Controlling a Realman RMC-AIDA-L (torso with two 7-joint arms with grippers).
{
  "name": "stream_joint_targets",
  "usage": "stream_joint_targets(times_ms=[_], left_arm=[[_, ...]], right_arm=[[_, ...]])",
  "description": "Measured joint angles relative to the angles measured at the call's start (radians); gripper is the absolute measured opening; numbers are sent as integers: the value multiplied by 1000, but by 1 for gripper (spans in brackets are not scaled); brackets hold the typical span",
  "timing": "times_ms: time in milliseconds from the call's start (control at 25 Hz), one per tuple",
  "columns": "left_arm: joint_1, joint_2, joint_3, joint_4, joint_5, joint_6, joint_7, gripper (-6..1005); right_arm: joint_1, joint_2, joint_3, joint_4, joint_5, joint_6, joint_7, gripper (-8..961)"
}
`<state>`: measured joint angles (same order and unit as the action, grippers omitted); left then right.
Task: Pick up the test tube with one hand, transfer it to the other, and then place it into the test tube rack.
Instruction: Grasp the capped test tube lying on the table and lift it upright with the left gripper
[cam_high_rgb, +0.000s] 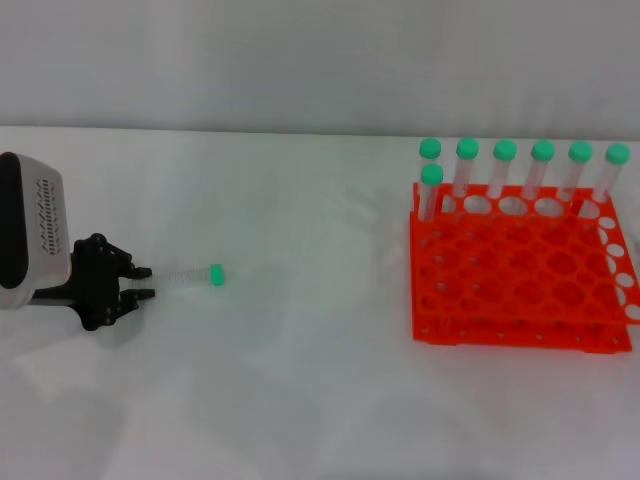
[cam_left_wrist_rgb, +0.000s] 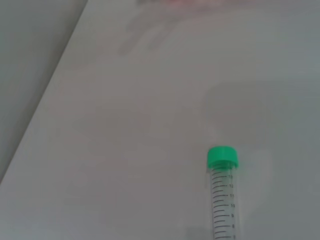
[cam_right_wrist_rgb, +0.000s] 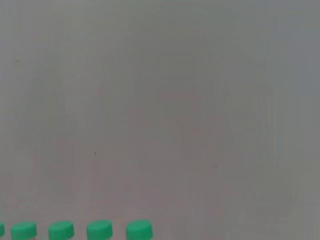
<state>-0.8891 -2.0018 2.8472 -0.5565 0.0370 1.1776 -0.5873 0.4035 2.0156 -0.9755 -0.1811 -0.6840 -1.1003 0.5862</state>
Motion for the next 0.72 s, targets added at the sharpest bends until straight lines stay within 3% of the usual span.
stream_joint_targets(times_ms=[120,520,720], left_arm=[[4,0,0,2,-12,1,0,240],[-4,-11,1,-133,-160,81,0,203],[-8,-42,0,-232,-313,159,0,204]], right_arm=[[0,0,0,0,0,0,7,777],[7,0,-8,0,0,1,9,771],[13,1,-18,0,-5,-7,9,768]])
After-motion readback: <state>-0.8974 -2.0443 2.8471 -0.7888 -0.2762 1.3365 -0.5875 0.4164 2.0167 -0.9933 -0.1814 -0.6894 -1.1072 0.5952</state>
